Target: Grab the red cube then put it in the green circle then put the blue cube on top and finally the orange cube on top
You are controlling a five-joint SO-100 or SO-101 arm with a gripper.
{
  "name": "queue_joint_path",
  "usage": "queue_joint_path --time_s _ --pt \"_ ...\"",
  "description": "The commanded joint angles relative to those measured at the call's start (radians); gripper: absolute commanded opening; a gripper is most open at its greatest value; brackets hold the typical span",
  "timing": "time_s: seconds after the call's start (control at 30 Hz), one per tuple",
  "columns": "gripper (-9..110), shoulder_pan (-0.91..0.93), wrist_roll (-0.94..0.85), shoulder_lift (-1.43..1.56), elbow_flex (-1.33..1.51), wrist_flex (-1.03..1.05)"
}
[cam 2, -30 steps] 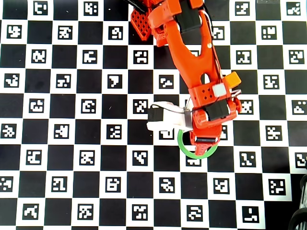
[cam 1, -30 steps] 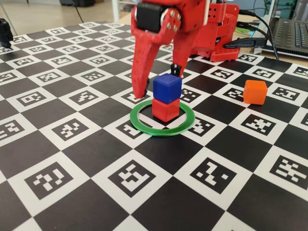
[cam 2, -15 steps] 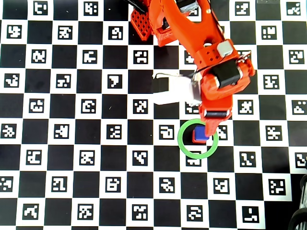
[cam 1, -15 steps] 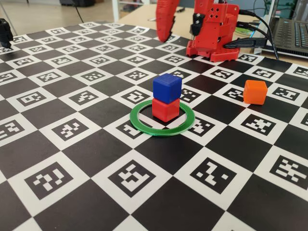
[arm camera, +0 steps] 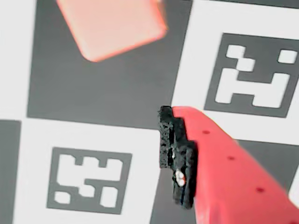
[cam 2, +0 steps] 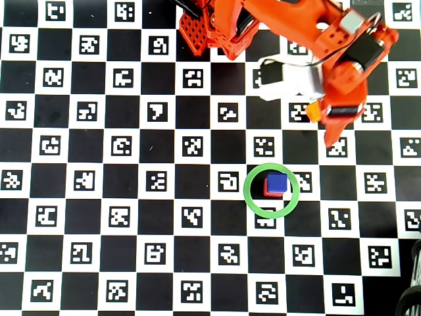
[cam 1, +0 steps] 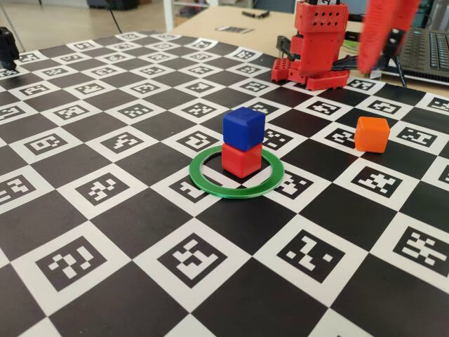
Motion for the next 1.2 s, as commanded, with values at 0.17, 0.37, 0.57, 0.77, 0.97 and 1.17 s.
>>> queue_joint_path --time_s 0.17,0.37,0.57,0.77,0.97,1.17 --pt "43 0.005 0.017 0.072 0.140 -0.195" --pt "44 -0.002 0.032 0.069 0.233 -0.262" --pt "45 -0.011 0.034 0.055 0.308 -0.331" --pt "45 -0.014 0.035 0.018 0.359 -0.402" --pt "45 -0.015 0.035 -0.060 0.391 -0.466" --pt "45 -0.014 0.032 -0.077 0.397 -0.483"
